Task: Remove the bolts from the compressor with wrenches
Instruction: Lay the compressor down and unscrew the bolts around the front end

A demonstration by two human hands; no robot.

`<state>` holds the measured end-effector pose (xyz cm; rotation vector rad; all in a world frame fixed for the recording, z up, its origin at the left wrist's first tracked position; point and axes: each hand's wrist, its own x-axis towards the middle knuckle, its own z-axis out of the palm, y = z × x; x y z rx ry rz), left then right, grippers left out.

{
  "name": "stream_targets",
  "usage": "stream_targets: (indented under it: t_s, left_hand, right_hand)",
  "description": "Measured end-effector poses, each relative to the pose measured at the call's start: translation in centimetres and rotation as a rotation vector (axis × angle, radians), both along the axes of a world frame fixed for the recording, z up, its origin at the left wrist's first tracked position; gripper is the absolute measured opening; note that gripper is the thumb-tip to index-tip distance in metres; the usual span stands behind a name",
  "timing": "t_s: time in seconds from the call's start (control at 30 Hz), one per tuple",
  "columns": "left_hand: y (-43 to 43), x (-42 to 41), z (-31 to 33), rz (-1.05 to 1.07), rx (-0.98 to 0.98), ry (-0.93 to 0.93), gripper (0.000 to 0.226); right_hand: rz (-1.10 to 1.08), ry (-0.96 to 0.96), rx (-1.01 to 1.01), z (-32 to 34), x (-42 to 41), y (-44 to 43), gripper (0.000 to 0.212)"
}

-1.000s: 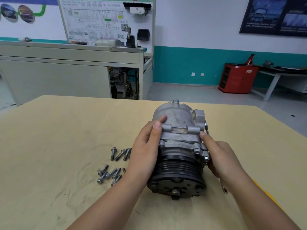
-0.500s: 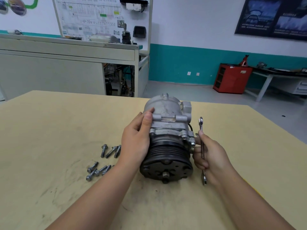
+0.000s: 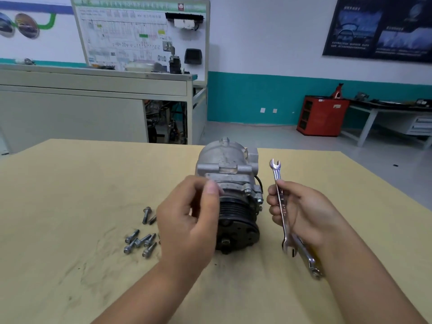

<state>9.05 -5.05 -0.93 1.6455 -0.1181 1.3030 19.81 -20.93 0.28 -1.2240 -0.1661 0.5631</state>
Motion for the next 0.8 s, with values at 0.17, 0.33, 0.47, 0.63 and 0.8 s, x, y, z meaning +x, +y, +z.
stream_targets:
  t_s: [0.17,0.33,0.47,0.63,0.8]
  left_hand:
    - [-2.4,-0.6,-0.8,-0.144,0.226,0.099,0.046]
    - [-2.6,-1.0,-1.2,-0.22,0.158,0.346,0.047]
    - [-3.6,-1.6,-1.4,-0.365,0.072,0.537,0.045]
    - [-2.9,-1.8,-0.8,-0.935,-0.162,0.873,0.025]
    - [-3.0,-1.8,-1.0,-1.005,-0.301,0.944,0.023]
  right_hand:
    - [0.059,-0.361,-0.123,0.0,-1.8,0.0,0.029]
    - [0.09,-0.359,-0.027,-0.6,-3.0,-0.9,0.023]
    - [0.207,-0.297,0.007,-1.1,-3.8,-0.7,0.012]
    - [0.234,-0.289,-0.066,-1.1,-4.1,-0.6,0.015]
    - [0.239,-0.276,-0.113,-1.0,-4.3,-0.4,0.019]
